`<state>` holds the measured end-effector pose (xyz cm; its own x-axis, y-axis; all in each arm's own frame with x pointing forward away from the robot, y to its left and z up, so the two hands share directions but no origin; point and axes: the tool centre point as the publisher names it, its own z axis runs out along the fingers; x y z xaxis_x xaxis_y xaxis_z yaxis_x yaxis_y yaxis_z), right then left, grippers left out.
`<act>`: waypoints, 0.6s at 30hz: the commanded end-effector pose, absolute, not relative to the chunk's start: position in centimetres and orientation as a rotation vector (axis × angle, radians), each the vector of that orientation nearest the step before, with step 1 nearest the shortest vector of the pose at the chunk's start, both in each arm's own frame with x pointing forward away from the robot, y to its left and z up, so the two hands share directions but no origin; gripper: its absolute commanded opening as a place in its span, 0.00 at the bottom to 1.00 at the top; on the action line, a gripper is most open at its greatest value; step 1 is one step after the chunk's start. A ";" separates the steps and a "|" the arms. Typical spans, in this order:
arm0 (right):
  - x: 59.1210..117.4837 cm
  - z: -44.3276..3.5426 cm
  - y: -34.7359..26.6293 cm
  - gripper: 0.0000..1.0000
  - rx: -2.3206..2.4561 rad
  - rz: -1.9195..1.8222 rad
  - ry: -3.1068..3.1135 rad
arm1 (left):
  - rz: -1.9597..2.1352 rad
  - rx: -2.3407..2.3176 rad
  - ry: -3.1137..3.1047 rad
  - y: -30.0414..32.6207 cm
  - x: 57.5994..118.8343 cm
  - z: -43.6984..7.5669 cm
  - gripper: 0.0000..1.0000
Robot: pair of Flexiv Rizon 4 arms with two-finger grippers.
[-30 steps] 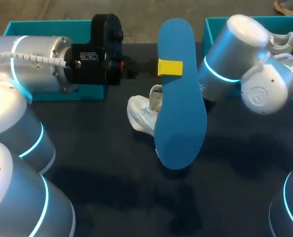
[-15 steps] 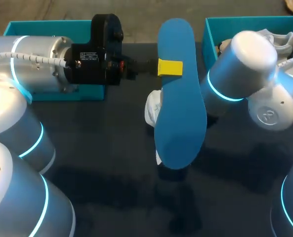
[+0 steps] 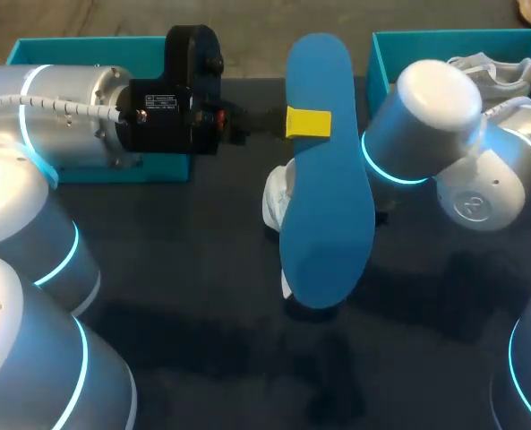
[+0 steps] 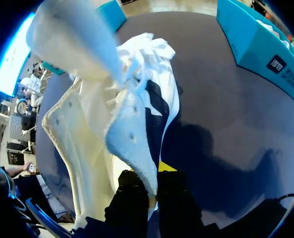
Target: Take the shoe out of the shoebox, open the shoe tongue, remove and reinsert the insole, then place the shoe into the shoebox
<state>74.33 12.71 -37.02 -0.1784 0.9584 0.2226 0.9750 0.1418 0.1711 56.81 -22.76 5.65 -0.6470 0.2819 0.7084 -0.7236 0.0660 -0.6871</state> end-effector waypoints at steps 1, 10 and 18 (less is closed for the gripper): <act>74.7 -37.4 14.0 0.00 -2.021 -0.401 -2.329 | 1.687 0.455 -1.589 -22.7 56.6 5.5 0.00; 74.1 -37.9 14.2 0.00 -2.083 -0.384 -2.287 | 1.687 0.455 -1.589 -22.7 56.6 5.5 0.00; 73.4 -38.8 14.9 0.00 -2.081 -0.402 -2.263 | 1.687 0.455 -1.589 -22.7 56.6 5.5 0.00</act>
